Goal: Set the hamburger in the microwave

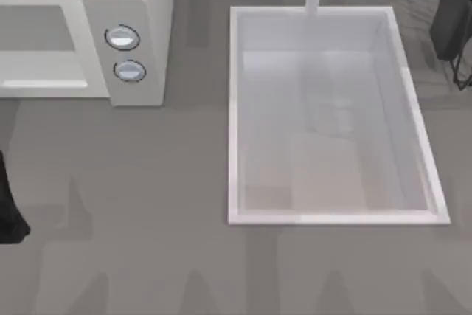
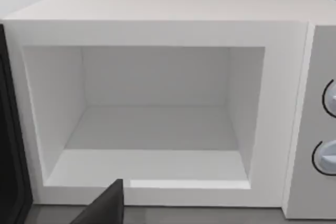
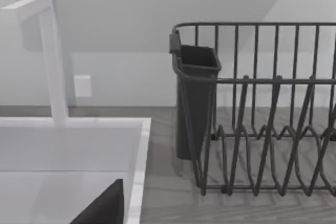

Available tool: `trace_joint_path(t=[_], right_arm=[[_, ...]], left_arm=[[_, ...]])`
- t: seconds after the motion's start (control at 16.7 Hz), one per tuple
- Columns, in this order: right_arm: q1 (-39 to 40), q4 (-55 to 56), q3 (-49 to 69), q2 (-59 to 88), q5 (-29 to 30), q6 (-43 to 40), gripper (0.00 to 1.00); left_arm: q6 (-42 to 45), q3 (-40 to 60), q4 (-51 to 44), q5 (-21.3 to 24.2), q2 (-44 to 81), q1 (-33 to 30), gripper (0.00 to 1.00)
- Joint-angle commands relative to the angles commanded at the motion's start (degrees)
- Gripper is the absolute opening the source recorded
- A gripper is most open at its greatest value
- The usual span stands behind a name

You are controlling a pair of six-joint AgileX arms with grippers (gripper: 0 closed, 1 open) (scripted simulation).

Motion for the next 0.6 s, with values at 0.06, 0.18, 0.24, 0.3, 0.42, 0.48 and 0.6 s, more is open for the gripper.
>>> trace_joint_path(t=[0.06, 0.18, 0.24, 0.3, 0.42, 0.48, 0.6], right_arm=[[0.0, 0.0, 0.0, 0.0, 0.0, 0.0, 1.0], [0.0, 0.0, 0.0, 0.0, 0.0, 0.0, 1.0], [0.0, 0.0, 0.0, 0.0, 0.0, 0.0, 1.0], [0.0, 0.0, 0.0, 0.0, 0.0, 0.0, 1.0], [0.0, 0.0, 0.0, 0.0, 0.0, 0.0, 1.0], [0.0, 0.0, 0.0, 0.0, 0.0, 0.0, 1.0], [0.0, 0.0, 0.0, 0.0, 0.0, 0.0, 1.0]], left_arm=[[0.0, 0.0, 0.0, 0.0, 0.0, 0.0, 1.0], [0.48, 0.54, -0.5, -0.11, 0.58, 0.27, 1.0], [1.39, 1.65, -1.46, -0.28, 1.76, 0.76, 1.0], [2.6, 3.32, -2.77, -0.42, 3.56, 1.39, 1.0], [5.59, 8.3, -6.15, -0.42, 8.95, 2.87, 1.0], [7.3, 11.44, -8.16, -0.22, 12.52, 3.65, 1.0], [11.08, 18.5, -12.77, 0.57, 21.42, 5.24, 1.0]])
